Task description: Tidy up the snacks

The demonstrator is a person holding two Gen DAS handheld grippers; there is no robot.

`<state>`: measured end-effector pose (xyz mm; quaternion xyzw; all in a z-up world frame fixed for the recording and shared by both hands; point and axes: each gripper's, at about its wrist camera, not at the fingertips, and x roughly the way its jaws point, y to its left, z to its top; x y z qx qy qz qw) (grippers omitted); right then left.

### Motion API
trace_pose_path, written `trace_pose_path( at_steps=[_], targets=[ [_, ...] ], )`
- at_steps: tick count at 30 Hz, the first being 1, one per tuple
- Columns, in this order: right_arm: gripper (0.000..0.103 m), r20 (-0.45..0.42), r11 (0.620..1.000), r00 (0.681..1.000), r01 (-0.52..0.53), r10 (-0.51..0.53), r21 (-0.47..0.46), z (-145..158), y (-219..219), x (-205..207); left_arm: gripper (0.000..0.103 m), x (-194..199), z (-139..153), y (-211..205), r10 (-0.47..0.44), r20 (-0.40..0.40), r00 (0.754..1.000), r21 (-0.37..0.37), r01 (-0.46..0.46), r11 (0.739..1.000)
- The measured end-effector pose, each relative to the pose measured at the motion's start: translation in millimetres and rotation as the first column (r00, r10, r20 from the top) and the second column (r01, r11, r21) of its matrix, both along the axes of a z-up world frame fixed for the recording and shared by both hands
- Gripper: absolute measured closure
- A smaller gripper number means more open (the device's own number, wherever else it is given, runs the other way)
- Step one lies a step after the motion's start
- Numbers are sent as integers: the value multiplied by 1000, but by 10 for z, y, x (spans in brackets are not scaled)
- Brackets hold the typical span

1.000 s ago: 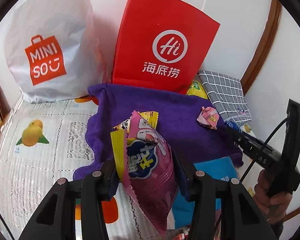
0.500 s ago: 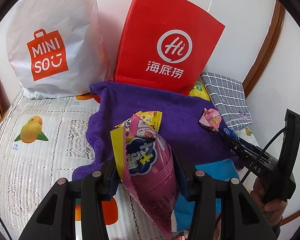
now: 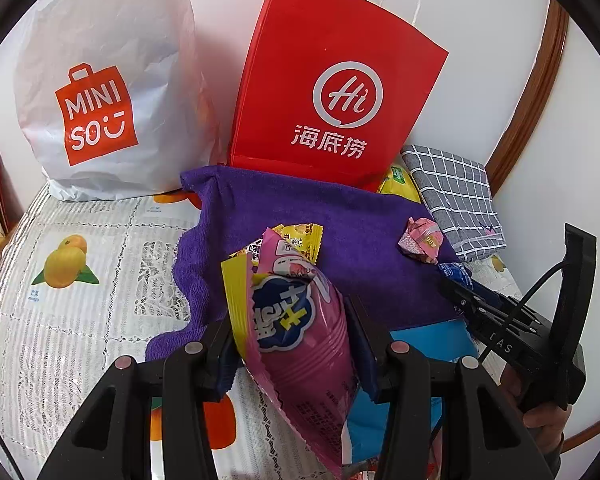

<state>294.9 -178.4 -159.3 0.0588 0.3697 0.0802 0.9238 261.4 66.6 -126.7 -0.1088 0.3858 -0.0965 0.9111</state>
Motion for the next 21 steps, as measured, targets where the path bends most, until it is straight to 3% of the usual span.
trace_pose_path(
  at_steps=[21],
  targets=[
    [59,-19,999,999,-31,31,-8,53,-26,65,57,25,110,47,28,-5,1000,-3,-28,1000]
  ],
)
